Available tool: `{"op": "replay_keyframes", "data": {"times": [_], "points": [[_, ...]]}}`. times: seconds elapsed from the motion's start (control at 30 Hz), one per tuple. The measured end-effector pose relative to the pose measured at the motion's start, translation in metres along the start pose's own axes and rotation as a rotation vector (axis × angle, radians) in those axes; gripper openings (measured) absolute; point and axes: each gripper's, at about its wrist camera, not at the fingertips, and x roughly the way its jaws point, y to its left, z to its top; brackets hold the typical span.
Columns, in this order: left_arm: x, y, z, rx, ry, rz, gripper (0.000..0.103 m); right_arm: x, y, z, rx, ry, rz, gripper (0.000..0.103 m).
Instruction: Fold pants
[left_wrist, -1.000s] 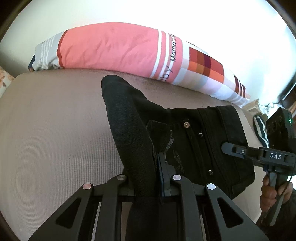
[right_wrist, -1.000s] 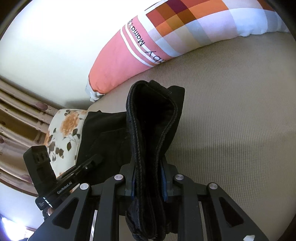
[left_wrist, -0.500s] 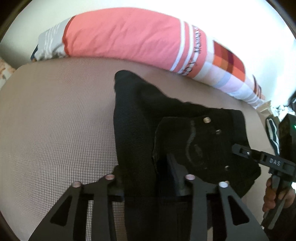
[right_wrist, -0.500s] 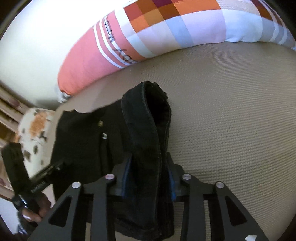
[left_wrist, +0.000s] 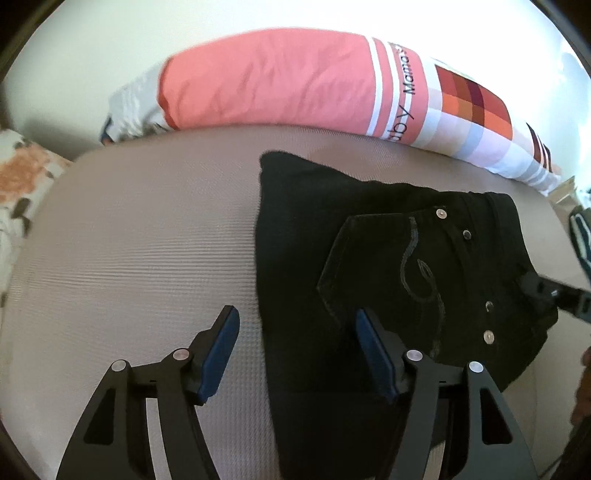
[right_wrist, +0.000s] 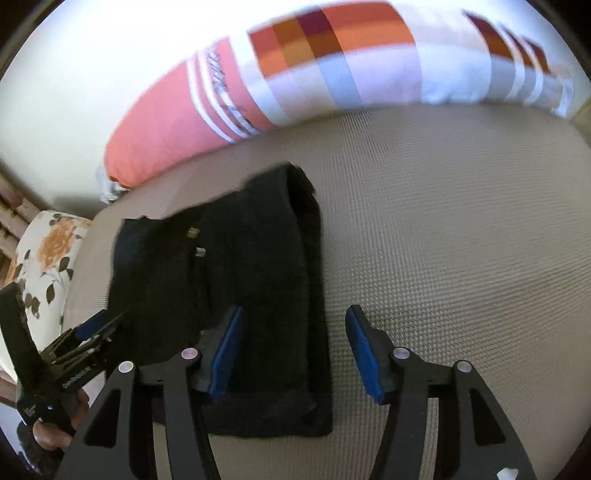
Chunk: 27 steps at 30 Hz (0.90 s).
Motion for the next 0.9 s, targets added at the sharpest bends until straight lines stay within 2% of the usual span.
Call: {"op": "replay_keyframes", "data": {"times": [0.1,0.3,0.57,0.9], "points": [[-0.021,-0.003,-0.008,-0.011,-0.032,0.025,0.075,-0.025,0.017,-0.011,-0.058,-0.057,-0.021,0.064],[-0.070,-0.013,-0.034,-0.017,-0.093,0.073,0.078,-0.059,0.045,-0.042,-0.121,-0.100,-0.047,0.073],[-0.117,-0.027,-0.071,-0.003,-0.162,0.122,0.080,-0.087,0.068,-0.092,-0.157,-0.123,-0.087,0.077],[-0.150,-0.036,-0.112,-0.005,-0.189,0.143,0.080,-0.105,0.077,-0.123,-0.172,-0.177,-0.125,0.078]]}}
